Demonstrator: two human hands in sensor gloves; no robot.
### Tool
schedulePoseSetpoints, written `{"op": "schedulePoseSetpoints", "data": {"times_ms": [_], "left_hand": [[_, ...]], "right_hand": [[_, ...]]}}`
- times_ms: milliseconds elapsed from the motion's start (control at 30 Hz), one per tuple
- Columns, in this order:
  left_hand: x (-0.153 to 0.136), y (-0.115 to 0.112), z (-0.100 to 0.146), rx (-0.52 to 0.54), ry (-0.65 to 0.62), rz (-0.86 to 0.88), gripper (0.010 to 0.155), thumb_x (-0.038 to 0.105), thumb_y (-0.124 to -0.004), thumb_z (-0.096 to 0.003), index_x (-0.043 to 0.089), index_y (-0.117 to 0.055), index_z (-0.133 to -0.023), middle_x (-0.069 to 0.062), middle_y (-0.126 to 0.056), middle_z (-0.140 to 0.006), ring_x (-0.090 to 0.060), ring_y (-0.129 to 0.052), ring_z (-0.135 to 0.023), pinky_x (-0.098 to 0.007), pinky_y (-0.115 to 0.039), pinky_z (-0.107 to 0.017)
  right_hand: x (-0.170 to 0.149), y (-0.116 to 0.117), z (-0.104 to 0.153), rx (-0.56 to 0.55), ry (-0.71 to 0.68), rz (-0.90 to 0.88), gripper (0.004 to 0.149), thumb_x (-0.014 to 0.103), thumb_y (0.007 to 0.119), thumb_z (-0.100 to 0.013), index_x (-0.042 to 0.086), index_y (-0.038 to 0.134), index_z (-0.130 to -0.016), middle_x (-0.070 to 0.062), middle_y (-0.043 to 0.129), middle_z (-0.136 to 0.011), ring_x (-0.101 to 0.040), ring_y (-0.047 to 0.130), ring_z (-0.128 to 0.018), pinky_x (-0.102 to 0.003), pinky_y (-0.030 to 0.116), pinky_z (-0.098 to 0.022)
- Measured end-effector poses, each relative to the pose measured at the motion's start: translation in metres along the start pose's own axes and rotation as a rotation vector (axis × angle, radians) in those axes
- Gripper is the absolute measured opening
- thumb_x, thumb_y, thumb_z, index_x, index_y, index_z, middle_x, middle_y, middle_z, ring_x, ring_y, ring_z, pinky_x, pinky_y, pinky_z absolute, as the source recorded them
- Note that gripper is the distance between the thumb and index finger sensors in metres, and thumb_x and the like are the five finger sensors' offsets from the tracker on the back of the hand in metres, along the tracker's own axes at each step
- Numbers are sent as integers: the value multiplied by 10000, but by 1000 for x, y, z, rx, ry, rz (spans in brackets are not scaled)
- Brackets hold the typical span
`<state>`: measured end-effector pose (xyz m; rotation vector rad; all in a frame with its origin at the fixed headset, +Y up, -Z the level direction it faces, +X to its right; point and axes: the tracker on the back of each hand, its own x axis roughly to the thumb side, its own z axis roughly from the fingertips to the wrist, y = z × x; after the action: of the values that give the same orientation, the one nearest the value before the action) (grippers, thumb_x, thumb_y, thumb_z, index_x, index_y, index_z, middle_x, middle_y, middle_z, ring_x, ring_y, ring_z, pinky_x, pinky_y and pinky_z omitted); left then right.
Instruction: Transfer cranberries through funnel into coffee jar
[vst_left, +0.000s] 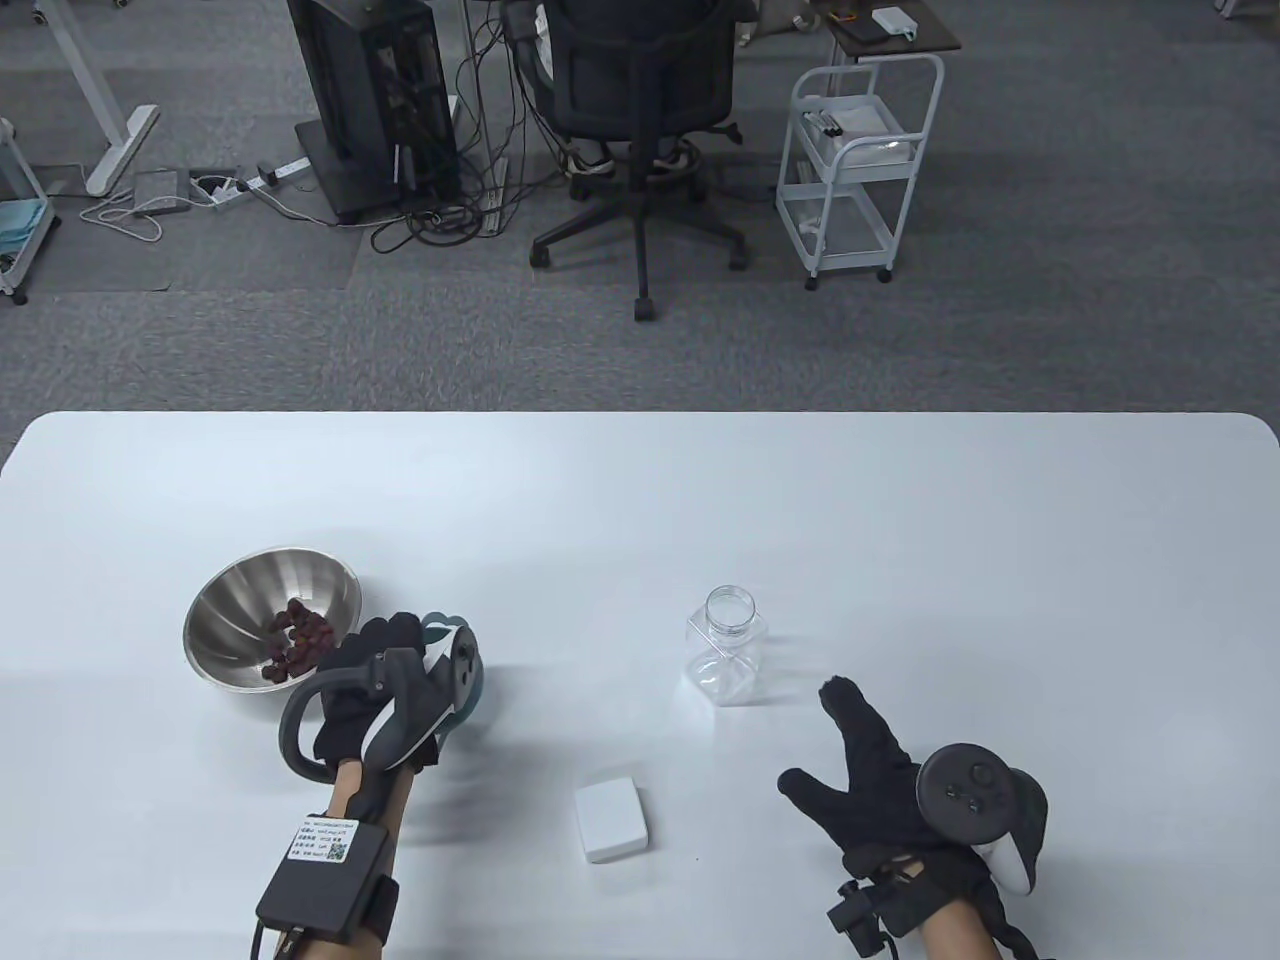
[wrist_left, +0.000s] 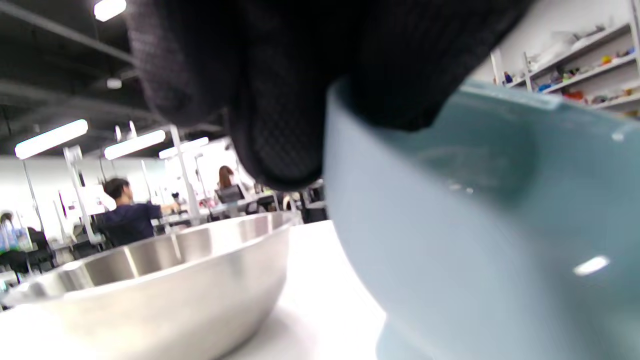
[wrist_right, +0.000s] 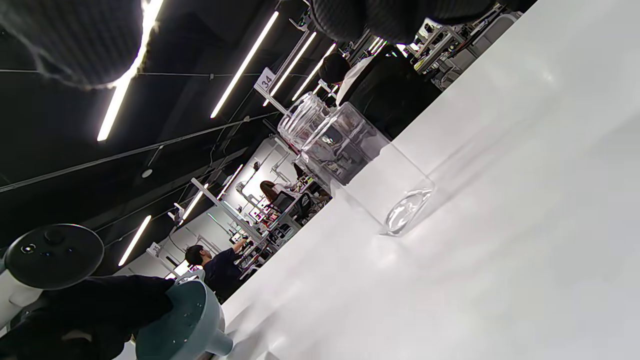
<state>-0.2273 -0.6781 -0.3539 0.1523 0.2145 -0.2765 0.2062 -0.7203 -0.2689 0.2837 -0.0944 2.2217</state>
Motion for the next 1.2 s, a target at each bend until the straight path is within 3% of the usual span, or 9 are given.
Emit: {"op": "schedulePoseSetpoints", "data": {"times_ms": [333,500,900,1200], "left_hand": [[-9,42,-14,-182,51,598,410,418,-813,-515,208,-909,-853,-25,-1037,-630,-127,-1081,-331,-327,-899,-368],[-1,63,-19,-181,41,730,410,426,-813,-518,197,-918,-842,-26,-1040,-590,-116,-1069,-285,-320,-899,-341],[29,112,-27,-92,44,863,409,441,-802,-528,191,-923,-828,-12,-1029,-516,-93,-1034,-219,-307,-897,-308],[67,133,-33,-91,-32,823,409,450,-790,-540,199,-913,-839,6,-1025,-525,-70,-1038,-234,-297,-901,-316]], "right_hand": [[-3,-3,0,-15,15,-37,973,635,831,-407,78,360,-1052,-194,518,-1117,-454,598,-996,-555,572,-682],[-3,-4,0,-19,13,-41,975,637,829,-408,77,359,-1052,-193,517,-1117,-454,599,-995,-555,573,-682],[-4,-7,1,-36,13,-52,977,637,829,-408,75,356,-1052,-193,517,-1116,-453,602,-994,-551,576,-681],[-4,-8,1,-45,14,-58,972,633,825,-412,72,356,-1052,-195,518,-1115,-454,604,-992,-551,577,-680]]}}
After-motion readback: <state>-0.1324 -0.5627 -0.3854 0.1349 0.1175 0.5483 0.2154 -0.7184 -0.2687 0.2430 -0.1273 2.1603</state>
